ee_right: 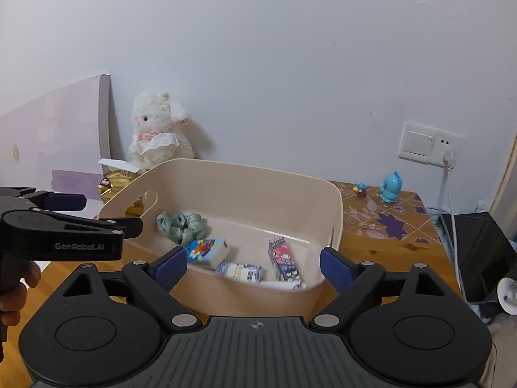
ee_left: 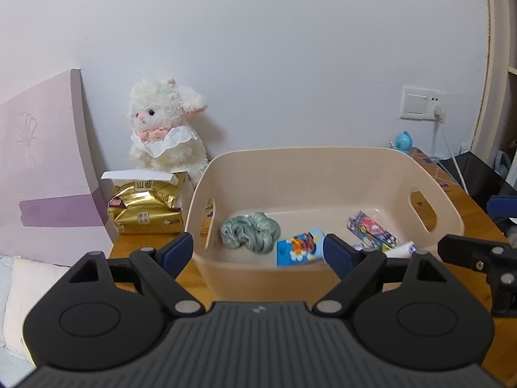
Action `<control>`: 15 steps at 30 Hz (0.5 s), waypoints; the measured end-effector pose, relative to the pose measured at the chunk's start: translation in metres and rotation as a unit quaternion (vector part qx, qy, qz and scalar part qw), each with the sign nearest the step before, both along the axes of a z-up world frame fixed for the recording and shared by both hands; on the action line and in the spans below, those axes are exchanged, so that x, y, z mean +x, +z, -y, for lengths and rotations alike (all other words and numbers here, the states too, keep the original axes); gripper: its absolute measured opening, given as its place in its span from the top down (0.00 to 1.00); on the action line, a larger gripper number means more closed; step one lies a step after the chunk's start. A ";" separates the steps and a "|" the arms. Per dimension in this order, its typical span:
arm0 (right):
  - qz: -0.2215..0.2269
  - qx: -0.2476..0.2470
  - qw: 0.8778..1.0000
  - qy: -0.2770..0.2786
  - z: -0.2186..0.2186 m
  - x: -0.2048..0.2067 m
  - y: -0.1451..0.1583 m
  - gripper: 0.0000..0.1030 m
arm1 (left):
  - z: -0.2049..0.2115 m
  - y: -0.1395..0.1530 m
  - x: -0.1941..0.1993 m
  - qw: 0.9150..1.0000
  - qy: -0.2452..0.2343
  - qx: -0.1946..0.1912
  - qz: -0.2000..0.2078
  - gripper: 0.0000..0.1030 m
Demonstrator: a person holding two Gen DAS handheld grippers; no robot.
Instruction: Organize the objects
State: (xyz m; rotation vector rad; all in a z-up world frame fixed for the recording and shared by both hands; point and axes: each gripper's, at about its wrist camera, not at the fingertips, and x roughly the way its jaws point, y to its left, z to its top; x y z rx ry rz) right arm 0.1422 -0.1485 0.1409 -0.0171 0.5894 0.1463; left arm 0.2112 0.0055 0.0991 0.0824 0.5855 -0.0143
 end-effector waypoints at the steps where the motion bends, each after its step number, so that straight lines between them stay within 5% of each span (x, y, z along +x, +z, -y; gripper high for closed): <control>1: 0.000 0.003 1.000 0.001 0.000 -0.007 0.000 0.11 | 0.001 0.000 -0.007 1.000 0.000 0.001 0.002 0.14; 15: 0.016 0.017 1.000 0.005 -0.004 -0.086 0.002 0.04 | 0.005 0.002 -0.092 1.000 -0.004 0.001 0.023 0.13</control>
